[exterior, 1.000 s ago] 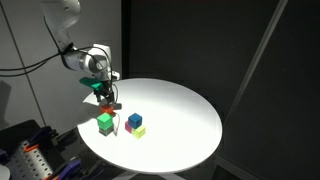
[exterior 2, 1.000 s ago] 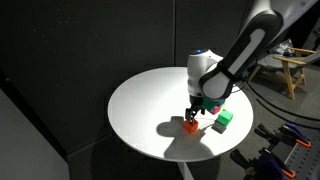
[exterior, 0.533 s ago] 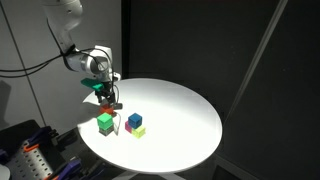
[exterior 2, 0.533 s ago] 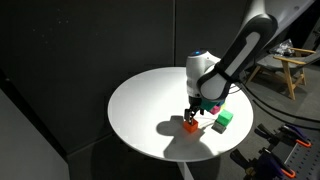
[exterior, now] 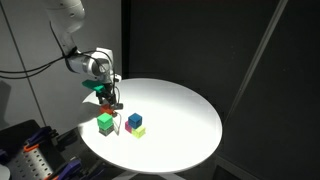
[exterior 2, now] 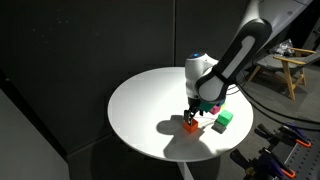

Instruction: Pick up the orange block and put it on the lime green block

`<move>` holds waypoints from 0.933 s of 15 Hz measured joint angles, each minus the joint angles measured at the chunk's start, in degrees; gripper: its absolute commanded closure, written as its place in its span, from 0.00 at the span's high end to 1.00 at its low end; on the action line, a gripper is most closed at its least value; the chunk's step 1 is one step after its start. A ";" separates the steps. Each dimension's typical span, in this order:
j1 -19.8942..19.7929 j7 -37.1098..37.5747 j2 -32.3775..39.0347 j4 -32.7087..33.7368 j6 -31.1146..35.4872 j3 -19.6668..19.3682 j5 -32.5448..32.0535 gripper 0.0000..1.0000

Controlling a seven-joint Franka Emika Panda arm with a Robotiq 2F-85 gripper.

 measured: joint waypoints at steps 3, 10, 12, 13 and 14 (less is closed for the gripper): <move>0.01 0.00 0.80 0.56 0.00 -0.06 0.00 1.00; 0.01 0.00 2.02 1.31 0.00 -0.34 0.00 1.00; 0.01 0.00 2.14 1.44 0.00 -0.36 0.00 1.00; 0.01 0.00 2.17 1.48 0.00 -0.37 0.00 1.00; 0.01 0.00 2.19 1.50 0.00 -0.37 0.00 1.00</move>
